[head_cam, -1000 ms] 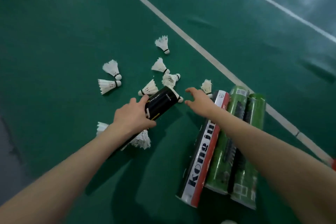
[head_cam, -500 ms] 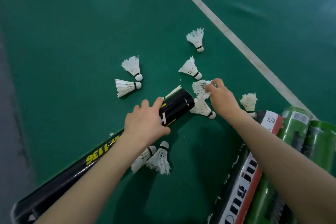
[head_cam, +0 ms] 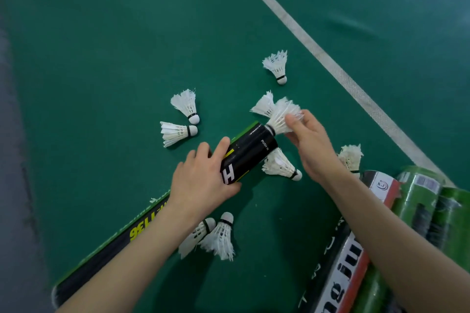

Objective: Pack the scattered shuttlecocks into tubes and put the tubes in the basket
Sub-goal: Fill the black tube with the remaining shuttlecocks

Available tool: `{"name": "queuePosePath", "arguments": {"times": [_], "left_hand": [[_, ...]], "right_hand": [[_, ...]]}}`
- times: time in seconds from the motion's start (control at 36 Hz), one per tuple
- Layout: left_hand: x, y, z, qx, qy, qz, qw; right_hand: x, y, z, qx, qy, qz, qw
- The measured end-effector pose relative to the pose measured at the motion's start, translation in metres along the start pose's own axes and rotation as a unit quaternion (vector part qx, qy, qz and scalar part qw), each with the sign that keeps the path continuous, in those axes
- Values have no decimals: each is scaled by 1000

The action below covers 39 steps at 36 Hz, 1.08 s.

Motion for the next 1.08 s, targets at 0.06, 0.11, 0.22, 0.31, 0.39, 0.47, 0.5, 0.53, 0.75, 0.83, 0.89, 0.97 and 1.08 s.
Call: {"name": "queuePosePath", "arguments": {"times": [0.06, 0.11, 0.22, 0.31, 0.39, 0.47, 0.5, 0.53, 0.75, 0.83, 0.89, 0.97, 1.08], "left_hand": [[1, -1, 2, 8, 5, -3, 1000], [2, -3, 3, 6, 9, -8, 1000], [1, -13, 3, -8, 2, -4, 1000], [2, -24, -1, -25, -3, 4, 1000], [3, -31, -5, -21, -10, 18, 1000], [5, -35, -10, -16, -24, 19, 999], [7, -35, -12, -19, -29, 18, 999], [8, -35, -14, -21, -33, 17, 999], [9, -30, -24, -35, -41, 16, 998], [9, -28, -23, -30, -40, 16, 999], [9, -29, -23, -24, -41, 18, 999], [11, -29, -23, -15, -40, 15, 999], [14, -29, -20, 3, -28, 2, 1000]], "right_hand": [[5, 3, -9, 57, -38, -2, 998], [13, 5, -18, 63, -67, -9, 996], [29, 13, -35, 25, -172, -30, 984], [28, 14, -26, 18, -223, -44, 974], [18, 6, -8, 131, -112, 72, 982], [15, 8, 8, 191, 0, 132, 973], [15, 10, 12, 233, -20, 143, 962], [15, 13, 14, 307, -62, 156, 937], [22, 61, 13, 501, -202, 128, 832], [18, 44, 13, 410, -56, 151, 898], [12, 32, 12, 325, 9, 121, 938], [6, 24, 5, 217, 28, 76, 973], [11, 20, -9, 128, 21, 53, 990]]}}
Point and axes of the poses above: each hand's wrist, its own x-axis away from the middle knuckle, its own z-axis out of the back of the hand, y = z × x, the point moved 2 cm from there along -x, towards the middle knuckle, and after that the axes turned 13 degrees about z, right-handed, at the moved point
